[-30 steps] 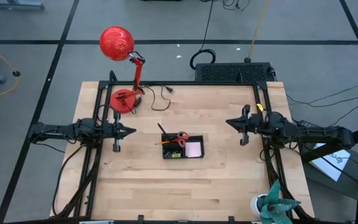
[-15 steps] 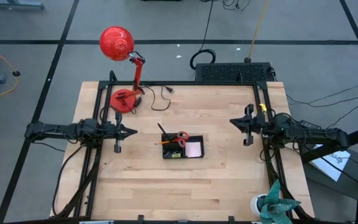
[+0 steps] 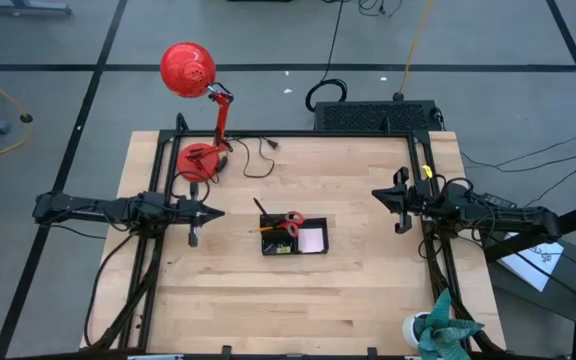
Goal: Pick and place office supplies into organizer
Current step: Return to Home Position
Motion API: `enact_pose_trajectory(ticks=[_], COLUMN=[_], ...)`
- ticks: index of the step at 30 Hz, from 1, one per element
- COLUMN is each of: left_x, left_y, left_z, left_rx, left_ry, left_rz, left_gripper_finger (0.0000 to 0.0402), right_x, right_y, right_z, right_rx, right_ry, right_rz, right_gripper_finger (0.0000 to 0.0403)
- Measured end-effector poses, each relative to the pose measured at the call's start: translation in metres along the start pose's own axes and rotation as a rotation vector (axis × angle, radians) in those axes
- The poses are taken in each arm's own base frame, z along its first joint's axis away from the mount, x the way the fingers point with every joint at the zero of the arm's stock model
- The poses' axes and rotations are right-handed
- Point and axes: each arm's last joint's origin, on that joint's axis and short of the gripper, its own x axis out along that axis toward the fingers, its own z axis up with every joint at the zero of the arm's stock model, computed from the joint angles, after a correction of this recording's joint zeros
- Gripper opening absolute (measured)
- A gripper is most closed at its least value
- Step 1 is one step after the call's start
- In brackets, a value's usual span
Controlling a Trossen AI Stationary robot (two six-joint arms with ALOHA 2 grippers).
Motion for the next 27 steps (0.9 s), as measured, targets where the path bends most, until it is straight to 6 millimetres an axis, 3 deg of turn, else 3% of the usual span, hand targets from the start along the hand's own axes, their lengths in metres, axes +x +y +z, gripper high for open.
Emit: enact_pose_trajectory(ticks=[4, 17, 27], left_x=[0.0002, 0.0002, 0.0002], left_y=[0.0, 0.0002, 0.0002], left_z=[0.0, 0.0003, 0.0003], left_rx=[-0.008, -0.006, -0.006], left_ry=[0.0, -0.002, -0.002], left_rz=[0.002, 0.005, 0.005], left_gripper_finger=[0.0003, 0.0045, 0.0047], right_x=[0.0, 0.0, 0.0], right_y=[0.0, 0.0, 0.0], right_z=[0.0, 0.0, 0.0], right_rx=[0.001, 0.001, 0.001], right_ry=[0.0, 0.0, 0.0], right_rz=[0.0, 0.0, -0.001], right_gripper_finger=[0.0, 0.0, 0.0])
